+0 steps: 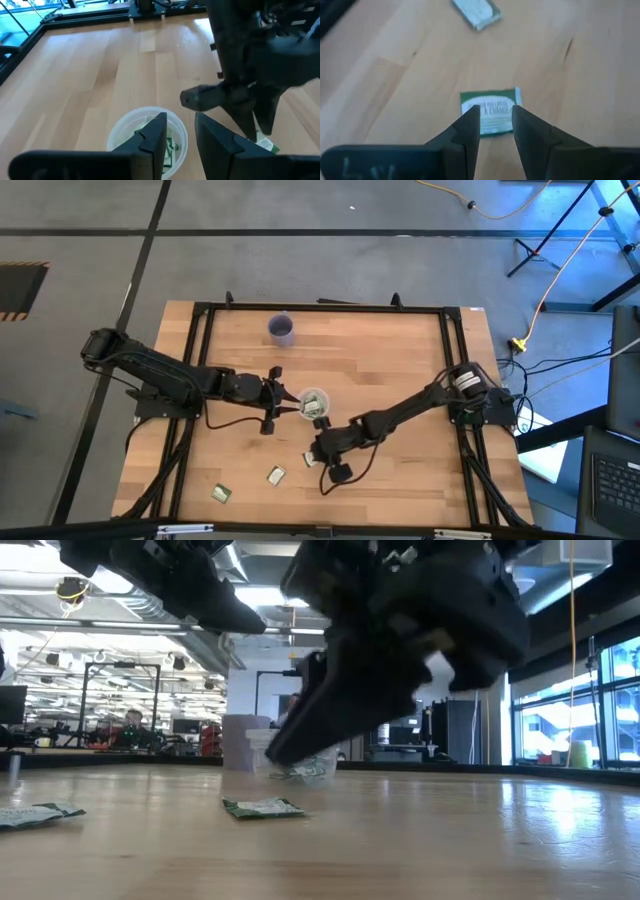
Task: Pick and place Stevia / Truvia into bins
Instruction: Put the truvia packet into the transparent container
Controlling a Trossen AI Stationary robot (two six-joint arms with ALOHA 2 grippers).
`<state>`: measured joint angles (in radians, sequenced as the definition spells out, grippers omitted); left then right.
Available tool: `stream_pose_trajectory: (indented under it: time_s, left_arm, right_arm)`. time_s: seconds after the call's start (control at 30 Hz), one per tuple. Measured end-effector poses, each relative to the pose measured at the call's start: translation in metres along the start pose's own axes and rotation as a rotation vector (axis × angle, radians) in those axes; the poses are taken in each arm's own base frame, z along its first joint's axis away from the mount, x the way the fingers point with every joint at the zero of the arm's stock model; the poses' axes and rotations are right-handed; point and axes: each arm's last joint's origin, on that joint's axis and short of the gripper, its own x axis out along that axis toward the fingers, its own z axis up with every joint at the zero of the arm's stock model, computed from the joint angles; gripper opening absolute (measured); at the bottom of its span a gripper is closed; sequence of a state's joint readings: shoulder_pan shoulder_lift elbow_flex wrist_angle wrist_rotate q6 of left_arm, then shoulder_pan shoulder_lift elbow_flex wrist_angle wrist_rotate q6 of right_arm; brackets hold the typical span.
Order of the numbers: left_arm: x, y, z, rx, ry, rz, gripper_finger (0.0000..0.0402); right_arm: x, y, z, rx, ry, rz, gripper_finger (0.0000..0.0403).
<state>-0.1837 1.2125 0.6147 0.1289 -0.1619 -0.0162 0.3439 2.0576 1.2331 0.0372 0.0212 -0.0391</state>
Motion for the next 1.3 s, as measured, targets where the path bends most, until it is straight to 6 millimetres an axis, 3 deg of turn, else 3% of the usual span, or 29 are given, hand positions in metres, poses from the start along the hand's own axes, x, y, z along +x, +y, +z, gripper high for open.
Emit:
stream_pose_trajectory:
  time_s: [0.4, 0.9, 1.03, 1.13, 1.3]
  left_arm:
    - [0.0, 0.0, -0.001, 0.005, 0.015, 0.001, 0.0094]
    - [0.0, 0.0, -0.002, 0.005, 0.021, 0.001, 0.009]
    - [0.0, 0.0, -0.002, -0.03, 0.021, 0.001, 0.0088]
    - [0.0, -0.001, -0.002, -0.049, 0.022, -0.018, 0.0089]
    - [0.0, -0.003, -0.002, -0.048, 0.026, -0.093, 0.0092]
  right_arm:
    - [0.017, 0.0, -0.013, 0.011, 0.051, -0.001, 0.0111]
    - [0.016, 0.0, -0.013, 0.008, 0.055, -0.002, 0.0021]
    - [0.0, -0.001, -0.001, 0.004, 0.039, -0.003, 0.0017]
    - [-0.024, -0.004, 0.021, -0.021, 0.0, -0.024, 0.0017]
    - [-0.062, -0.021, 0.032, -0.021, 0.041, -0.184, 0.0017]
